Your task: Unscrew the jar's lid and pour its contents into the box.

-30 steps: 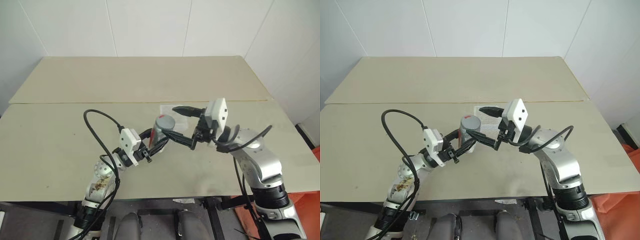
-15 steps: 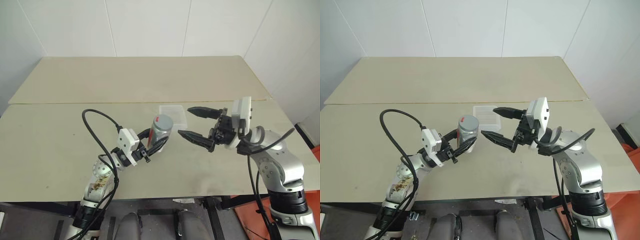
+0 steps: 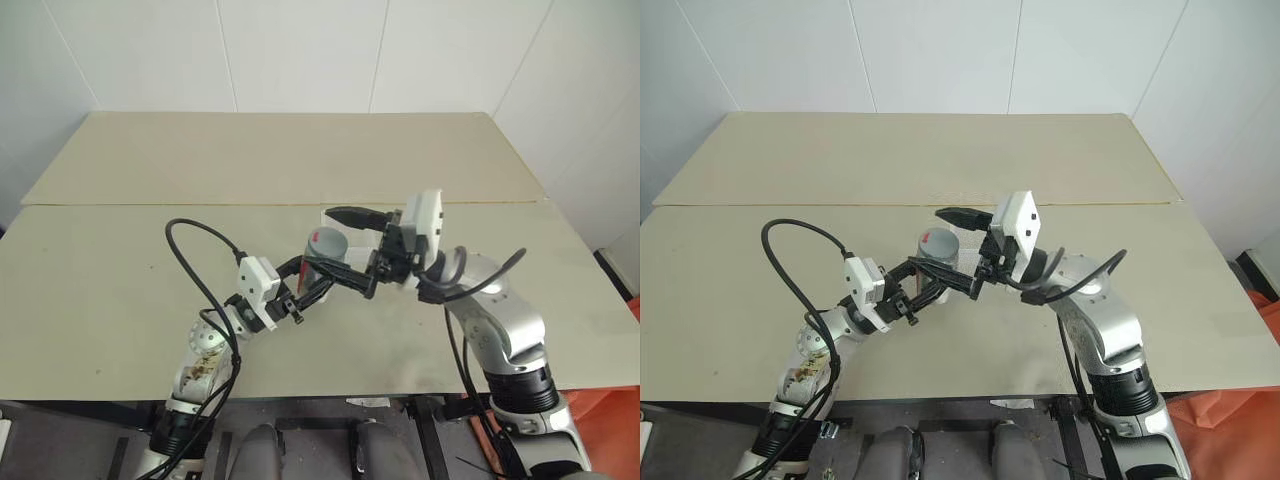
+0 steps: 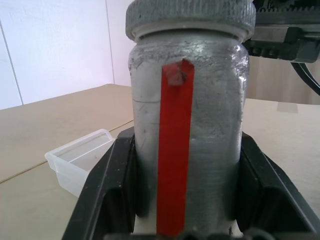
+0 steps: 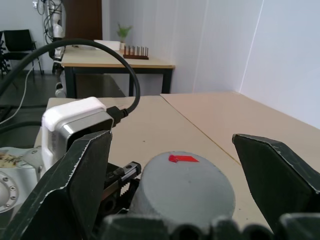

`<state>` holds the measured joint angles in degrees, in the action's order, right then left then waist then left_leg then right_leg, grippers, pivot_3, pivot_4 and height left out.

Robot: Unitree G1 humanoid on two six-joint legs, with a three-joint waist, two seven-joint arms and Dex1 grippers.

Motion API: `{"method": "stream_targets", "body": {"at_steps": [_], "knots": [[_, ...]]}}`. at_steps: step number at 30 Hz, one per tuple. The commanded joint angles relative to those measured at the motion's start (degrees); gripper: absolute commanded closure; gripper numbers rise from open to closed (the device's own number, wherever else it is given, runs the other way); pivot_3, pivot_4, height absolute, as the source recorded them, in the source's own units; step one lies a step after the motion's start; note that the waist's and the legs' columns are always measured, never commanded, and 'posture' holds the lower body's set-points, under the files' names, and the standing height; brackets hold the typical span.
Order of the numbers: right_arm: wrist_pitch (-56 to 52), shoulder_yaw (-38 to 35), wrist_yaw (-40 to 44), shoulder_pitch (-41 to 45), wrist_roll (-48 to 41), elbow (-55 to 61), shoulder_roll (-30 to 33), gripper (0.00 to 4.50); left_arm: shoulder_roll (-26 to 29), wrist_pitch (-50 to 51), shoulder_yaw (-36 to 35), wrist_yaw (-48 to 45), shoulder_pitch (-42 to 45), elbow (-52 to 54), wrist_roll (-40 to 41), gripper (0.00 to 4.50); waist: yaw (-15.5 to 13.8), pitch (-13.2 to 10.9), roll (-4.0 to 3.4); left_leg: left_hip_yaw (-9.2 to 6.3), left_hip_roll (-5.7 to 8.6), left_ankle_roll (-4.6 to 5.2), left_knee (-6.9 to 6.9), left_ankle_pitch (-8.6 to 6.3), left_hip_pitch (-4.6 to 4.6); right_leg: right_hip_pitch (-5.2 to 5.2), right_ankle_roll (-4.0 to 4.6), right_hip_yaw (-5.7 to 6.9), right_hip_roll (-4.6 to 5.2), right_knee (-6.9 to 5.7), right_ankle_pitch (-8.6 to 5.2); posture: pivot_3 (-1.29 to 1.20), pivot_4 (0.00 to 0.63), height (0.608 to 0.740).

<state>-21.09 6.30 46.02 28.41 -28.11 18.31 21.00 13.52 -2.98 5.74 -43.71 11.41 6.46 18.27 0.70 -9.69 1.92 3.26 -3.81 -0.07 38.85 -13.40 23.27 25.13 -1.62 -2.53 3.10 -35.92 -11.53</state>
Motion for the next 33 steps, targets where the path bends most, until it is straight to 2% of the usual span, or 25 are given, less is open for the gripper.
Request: {"method": "stream_targets", "body": {"at_steps": [1, 8, 26, 33], "knots": [[2.67, -0.84, -0.58, 1.01, 1.03, -0.39, -0.52, 0.00, -0.26, -1.36, -0.32, 0.21, 0.43, 1.85, 0.82, 2.43, 0.04, 0.00, 0.00, 0.00, 0.00, 0.00, 0.00, 0.00, 0.00, 0.00, 0.00, 0.00, 0.00, 0.00, 0.00, 0.00, 0.150, 0.740], [2.84, -2.40, 0.19, 0.05, 0.79, -0.84, 0.19, 0.00, -0.38, -1.03, -0.66, 0.48, -0.05, 2.34, 1.38, 2.43, 0.06, 0.00, 0.00, 0.00, -0.01, 0.00, 0.00, 0.00, -0.02, 0.00, -0.01, 0.00, -0.01, -0.02, -0.01, 0.00, 0.150, 0.740], [2.68, -8.02, 2.62, -4.95, -1.03, 0.47, 6.73, 0.00, 0.16, -1.12, -1.55, -0.28, -0.06, 1.76, 1.51, 2.43, 0.14, 0.00, 0.00, 0.00, -0.01, 0.00, 0.00, 0.00, -0.02, 0.00, -0.05, 0.00, -0.01, -0.02, -0.03, 0.00, 0.150, 0.740], [-2.75, -10.33, 6.59, -6.05, -9.48, 3.50, 9.81, 0.00, 0.12, -1.33, -1.58, -0.29, 0.02, 1.59, 1.42, 2.43, 0.09, 0.00, 0.00, -0.01, -0.01, 0.00, -0.01, 0.00, -0.02, -0.01, -0.06, 0.00, 0.00, 0.00, -0.04, 0.00, 0.150, 0.740]]}}
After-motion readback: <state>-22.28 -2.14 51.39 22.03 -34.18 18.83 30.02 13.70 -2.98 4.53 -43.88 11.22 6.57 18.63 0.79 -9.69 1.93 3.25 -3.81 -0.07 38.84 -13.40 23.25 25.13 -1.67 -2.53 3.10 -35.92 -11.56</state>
